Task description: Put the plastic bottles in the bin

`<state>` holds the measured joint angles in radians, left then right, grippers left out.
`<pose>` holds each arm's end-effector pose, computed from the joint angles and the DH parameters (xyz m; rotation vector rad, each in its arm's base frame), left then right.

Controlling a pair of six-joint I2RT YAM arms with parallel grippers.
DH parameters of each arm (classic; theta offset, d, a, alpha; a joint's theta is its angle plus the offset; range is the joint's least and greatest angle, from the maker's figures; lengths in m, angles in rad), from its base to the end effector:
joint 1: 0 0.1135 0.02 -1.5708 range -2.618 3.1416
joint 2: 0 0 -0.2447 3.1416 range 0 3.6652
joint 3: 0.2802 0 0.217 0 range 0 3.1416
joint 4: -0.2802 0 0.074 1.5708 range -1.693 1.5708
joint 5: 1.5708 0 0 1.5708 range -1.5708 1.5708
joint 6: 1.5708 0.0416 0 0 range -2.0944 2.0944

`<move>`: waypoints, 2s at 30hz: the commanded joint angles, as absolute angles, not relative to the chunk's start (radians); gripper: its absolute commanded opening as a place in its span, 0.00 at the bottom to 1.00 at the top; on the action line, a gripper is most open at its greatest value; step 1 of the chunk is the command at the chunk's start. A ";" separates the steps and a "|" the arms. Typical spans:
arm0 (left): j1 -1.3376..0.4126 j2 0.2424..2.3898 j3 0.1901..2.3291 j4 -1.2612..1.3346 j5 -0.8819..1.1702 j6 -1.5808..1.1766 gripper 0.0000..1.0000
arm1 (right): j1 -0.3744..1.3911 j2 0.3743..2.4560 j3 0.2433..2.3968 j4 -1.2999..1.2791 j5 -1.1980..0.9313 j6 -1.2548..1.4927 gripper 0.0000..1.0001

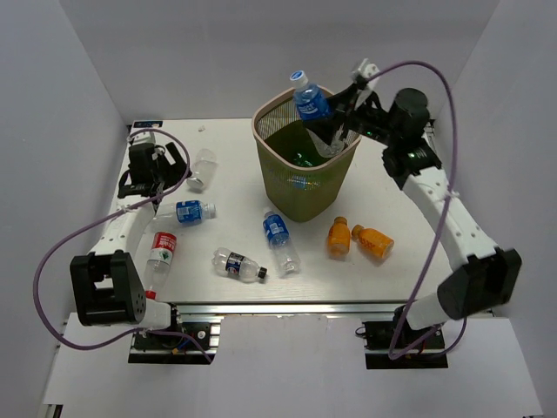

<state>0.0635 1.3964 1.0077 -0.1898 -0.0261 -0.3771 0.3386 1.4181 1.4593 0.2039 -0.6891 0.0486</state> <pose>0.2894 0.0195 0.2678 -0.4853 2.0977 -0.1542 0.2663 0.1218 0.4496 -0.7769 1.1965 0.7759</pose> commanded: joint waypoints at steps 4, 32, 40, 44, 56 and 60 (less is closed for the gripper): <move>0.066 1.414 1.037 -0.163 0.049 -0.341 0.98 | 0.364 1.532 1.589 0.163 -0.594 0.058 0.89; 0.041 2.025 1.453 -0.206 0.489 -0.202 0.98 | -0.063 0.991 1.102 0.127 -0.282 0.376 0.89; 0.015 2.150 1.581 -0.291 0.413 -0.198 0.93 | -0.090 0.904 0.941 0.068 -0.117 0.405 0.89; 0.015 2.169 1.660 -0.370 0.333 -0.183 0.66 | -0.120 0.841 0.806 0.046 -0.100 0.456 0.89; 0.015 1.875 1.844 -0.442 0.325 -0.193 0.28 | -0.183 0.776 0.684 -0.055 -0.032 0.390 0.89; -0.060 1.760 1.872 -0.376 0.506 -0.181 0.25 | -0.186 0.729 0.655 -0.104 -0.052 0.362 0.89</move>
<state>-0.0013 1.9381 1.8233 -0.4297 0.3477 -0.1993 -0.1780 0.7635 0.6643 -0.0784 -0.0544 0.4019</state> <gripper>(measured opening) 0.792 0.894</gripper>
